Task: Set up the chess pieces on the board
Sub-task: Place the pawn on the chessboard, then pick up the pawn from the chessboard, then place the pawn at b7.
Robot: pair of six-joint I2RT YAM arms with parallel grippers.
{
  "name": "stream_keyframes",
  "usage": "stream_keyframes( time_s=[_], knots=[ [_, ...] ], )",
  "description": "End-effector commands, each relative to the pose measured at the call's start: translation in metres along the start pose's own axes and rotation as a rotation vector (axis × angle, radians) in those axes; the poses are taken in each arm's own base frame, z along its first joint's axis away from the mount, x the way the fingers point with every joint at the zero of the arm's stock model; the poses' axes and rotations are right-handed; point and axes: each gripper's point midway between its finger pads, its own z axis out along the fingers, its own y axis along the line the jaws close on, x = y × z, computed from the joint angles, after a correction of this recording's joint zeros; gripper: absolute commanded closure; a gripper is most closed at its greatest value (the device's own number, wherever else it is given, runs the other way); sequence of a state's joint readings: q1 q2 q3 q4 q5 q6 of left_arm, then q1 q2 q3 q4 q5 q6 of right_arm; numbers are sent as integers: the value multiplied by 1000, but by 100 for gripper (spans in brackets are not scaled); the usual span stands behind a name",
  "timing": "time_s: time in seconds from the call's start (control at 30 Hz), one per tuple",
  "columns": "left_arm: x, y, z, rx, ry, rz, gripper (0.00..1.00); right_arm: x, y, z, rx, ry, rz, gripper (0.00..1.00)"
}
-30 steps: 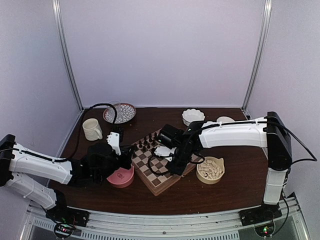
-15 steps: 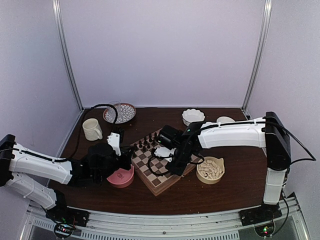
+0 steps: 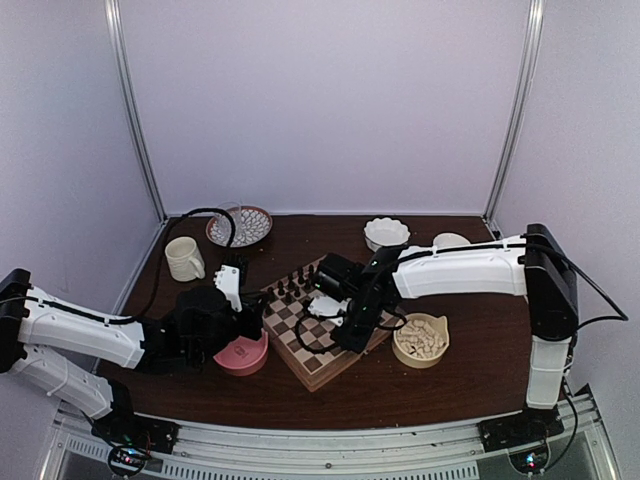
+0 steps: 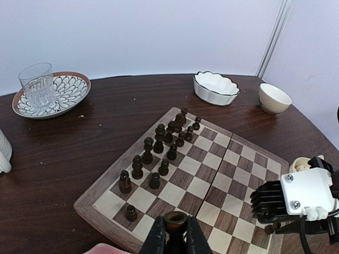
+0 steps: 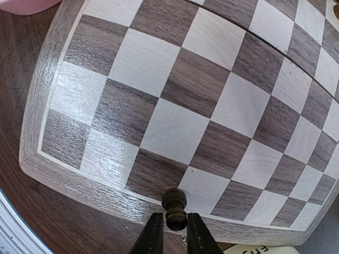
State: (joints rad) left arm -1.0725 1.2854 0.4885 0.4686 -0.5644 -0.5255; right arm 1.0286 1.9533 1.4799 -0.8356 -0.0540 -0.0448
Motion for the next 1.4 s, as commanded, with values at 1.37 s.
stream_keyframes(
  time_s=[1.37],
  knots=[
    [-7, 62, -15, -229, -50, -256, 100, -158, -22, -15, 76, -332, 44, 99]
  ],
)
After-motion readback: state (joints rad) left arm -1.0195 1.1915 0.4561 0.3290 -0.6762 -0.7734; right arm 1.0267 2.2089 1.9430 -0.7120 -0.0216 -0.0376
